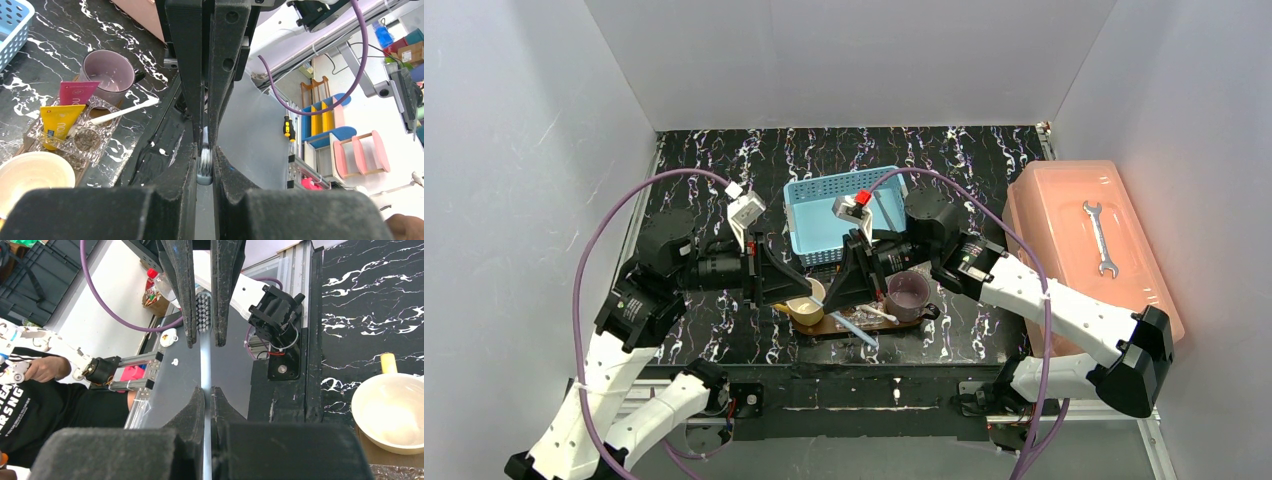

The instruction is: Prepare toiletry sets of a toothbrush and toothpaste on the tray

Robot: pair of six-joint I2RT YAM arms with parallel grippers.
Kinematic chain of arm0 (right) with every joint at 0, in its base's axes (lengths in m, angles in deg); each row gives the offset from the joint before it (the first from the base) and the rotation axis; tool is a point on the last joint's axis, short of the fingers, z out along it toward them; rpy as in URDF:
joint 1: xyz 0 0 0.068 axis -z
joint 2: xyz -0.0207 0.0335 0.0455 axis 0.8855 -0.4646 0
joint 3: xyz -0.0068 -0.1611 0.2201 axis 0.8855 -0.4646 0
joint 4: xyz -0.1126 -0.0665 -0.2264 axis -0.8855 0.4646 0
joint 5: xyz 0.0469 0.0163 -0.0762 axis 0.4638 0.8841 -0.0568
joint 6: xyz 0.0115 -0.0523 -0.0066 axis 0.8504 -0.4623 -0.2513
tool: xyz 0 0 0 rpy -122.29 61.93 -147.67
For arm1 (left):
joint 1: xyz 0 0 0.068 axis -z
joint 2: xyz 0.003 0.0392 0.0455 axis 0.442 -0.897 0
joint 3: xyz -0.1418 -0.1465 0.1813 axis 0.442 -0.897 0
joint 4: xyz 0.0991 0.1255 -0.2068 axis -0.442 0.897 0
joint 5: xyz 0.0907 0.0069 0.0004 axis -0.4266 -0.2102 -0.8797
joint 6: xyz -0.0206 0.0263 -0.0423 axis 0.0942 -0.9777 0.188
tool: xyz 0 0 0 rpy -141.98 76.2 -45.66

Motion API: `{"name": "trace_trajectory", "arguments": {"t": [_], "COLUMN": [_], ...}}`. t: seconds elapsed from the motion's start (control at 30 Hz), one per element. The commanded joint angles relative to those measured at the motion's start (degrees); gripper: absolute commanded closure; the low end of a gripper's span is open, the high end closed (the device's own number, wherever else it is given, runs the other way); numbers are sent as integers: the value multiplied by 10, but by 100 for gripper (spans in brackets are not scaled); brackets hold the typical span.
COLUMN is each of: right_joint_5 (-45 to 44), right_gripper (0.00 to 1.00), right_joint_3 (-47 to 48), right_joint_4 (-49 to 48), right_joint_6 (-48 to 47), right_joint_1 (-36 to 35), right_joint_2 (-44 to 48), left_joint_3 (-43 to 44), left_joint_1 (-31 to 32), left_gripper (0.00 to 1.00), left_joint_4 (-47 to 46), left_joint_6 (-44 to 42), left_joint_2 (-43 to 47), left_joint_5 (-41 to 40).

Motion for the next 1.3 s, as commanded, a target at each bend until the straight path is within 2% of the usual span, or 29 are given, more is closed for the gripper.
{"name": "trace_trajectory", "arguments": {"t": [0.0,0.07,0.17,0.4,0.57,0.9,1.27], "right_joint_5": [-27,-38,-50,-95,-160,-287,-397], "right_gripper": [92,75,59,46,43,43,47], "right_joint_3": [25,33,43,61,79,116,117], "right_joint_4": [25,53,85,143,189,275,309], "right_joint_6": [-20,-34,-53,-90,-108,-114,-126], "right_joint_1": [2,2,2,2,2,2,2], "right_joint_2": [1,2,6,28,47,68,74], "left_joint_3": [-5,-3,-1,7,11,36,65], "left_joint_1": [1,1,1,1,1,2,13], "left_gripper": [100,100,100,100,100,100,100], "left_joint_4": [16,29,52,91,115,139,162], "left_joint_6": [-7,-11,-15,-21,-19,3,29], "left_joint_2": [26,32,39,55,55,55,33], "left_joint_5": [-4,-17,-36,-77,-102,-147,-217]}}
